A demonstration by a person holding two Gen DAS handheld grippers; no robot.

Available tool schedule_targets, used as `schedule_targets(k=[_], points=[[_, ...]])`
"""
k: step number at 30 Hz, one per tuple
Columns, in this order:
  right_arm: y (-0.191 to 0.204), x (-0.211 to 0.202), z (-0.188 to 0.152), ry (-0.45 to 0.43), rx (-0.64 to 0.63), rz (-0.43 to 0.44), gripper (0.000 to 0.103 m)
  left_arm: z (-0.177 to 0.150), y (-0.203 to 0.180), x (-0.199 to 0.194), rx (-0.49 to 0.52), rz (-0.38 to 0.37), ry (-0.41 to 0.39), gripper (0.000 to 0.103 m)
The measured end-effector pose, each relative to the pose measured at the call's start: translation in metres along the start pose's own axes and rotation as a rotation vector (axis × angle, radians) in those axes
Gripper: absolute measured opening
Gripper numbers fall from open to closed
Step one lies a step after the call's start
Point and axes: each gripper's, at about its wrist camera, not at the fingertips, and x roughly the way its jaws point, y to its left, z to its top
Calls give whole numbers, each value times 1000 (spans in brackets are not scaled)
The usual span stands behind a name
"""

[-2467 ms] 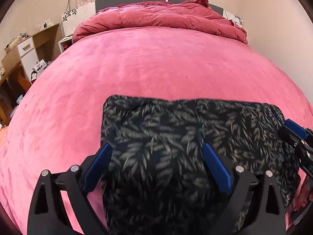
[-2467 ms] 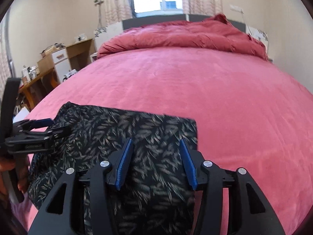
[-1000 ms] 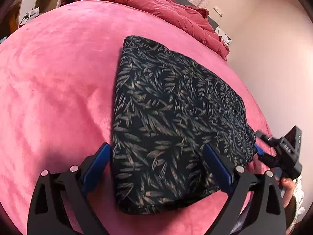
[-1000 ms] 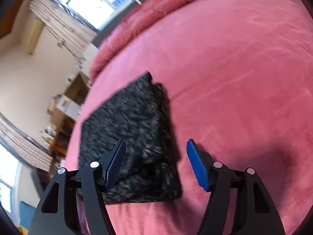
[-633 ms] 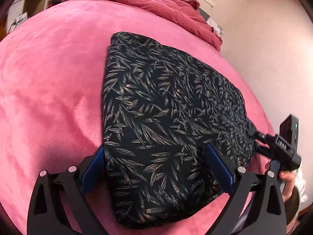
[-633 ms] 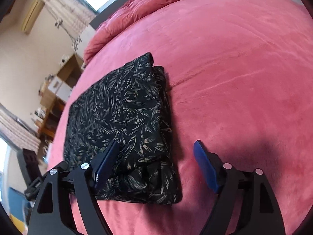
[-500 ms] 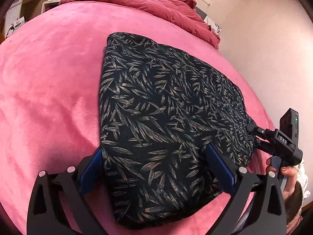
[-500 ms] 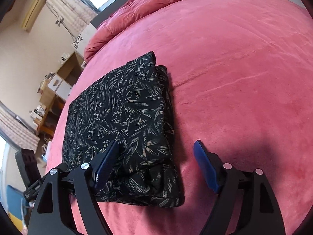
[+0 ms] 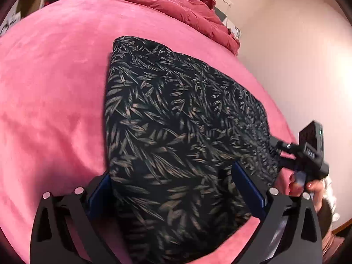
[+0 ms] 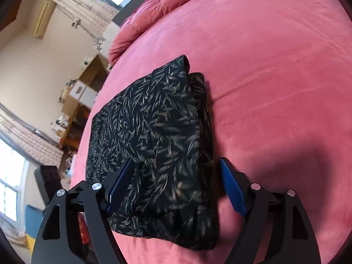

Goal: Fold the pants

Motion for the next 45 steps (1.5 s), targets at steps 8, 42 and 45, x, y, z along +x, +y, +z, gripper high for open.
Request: schedule_targets(k=[8, 42, 45], points=[[-17, 13, 25, 66, 42, 115, 67, 0, -1, 6, 15, -25, 14, 84], [65, -3, 43, -170, -337, 65, 30, 26, -59, -45, 261, 165, -173, 38], [72, 6, 64, -218, -391, 32, 30, 49, -61, -39, 273, 198, -216, 37]])
